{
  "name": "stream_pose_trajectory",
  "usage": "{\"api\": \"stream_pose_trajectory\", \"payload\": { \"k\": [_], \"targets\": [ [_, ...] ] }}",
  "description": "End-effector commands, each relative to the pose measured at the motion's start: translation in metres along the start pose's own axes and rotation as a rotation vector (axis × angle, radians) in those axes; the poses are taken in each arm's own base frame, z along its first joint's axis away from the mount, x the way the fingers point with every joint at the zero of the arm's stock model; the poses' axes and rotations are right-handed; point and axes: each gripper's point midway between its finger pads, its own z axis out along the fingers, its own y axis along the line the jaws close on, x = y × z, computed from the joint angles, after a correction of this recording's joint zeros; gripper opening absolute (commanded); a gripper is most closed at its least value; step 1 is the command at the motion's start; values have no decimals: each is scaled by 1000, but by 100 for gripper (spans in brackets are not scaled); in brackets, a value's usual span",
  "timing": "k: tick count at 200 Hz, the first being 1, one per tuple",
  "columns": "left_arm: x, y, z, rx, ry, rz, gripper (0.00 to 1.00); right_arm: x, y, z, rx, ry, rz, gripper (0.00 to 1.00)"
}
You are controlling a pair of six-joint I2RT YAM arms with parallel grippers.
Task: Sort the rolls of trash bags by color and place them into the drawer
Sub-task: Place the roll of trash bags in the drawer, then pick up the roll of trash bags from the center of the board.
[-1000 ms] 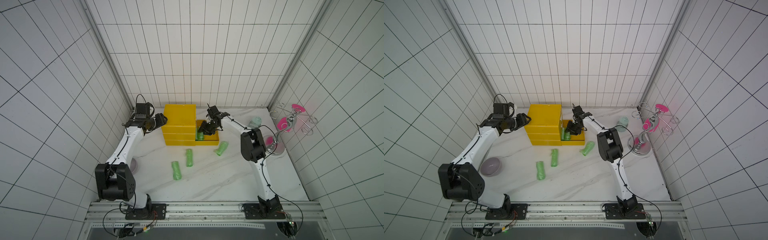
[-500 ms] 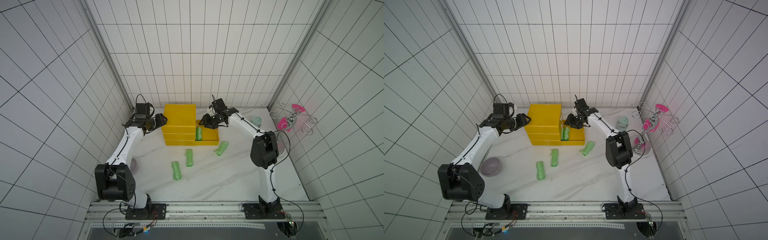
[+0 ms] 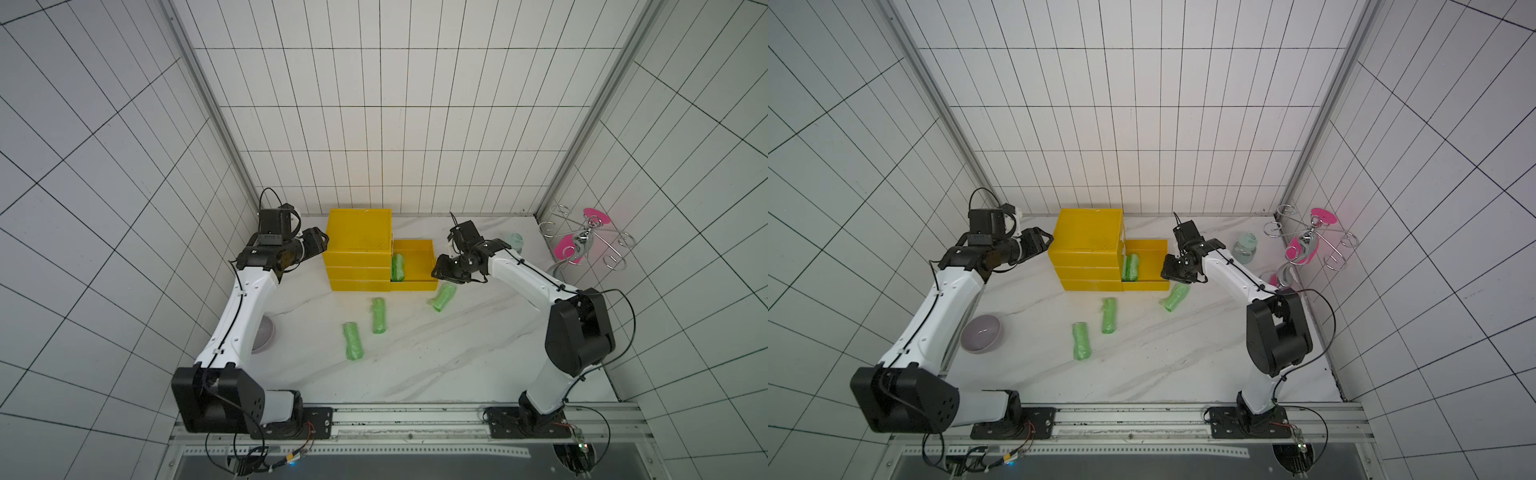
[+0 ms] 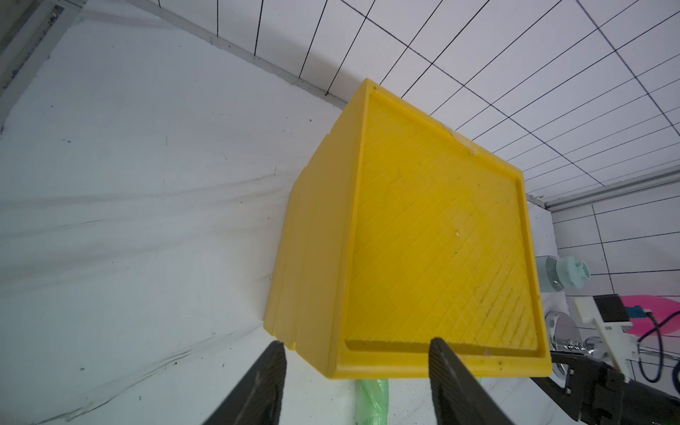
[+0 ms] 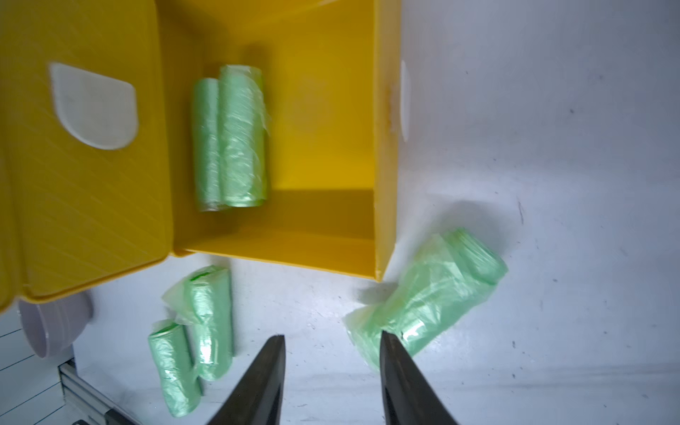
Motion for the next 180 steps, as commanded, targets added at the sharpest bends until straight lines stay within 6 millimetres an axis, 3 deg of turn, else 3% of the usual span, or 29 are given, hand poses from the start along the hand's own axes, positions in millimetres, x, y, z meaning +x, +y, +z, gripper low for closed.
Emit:
{"api": "stream_pose_trajectory", "payload": {
  "k": [1,43,95,150,180],
  "targets": [
    [10,2,-14,-9,-10,12,62,19,-26,10,60,20,5,47],
    [37,10,-35,-11,-17,7,63,34,-48,29,86,57,39,52],
    [64,19,-38,-13,23,-5,63,28,-62,45,82,68,91,56],
    [72,21,-32,-5,47,-20,63,24,-66,60,88,93,95,56],
    [70,21,-32,-5,42,-15,63,25,-68,67,93,104,93,51]
  ]
}}
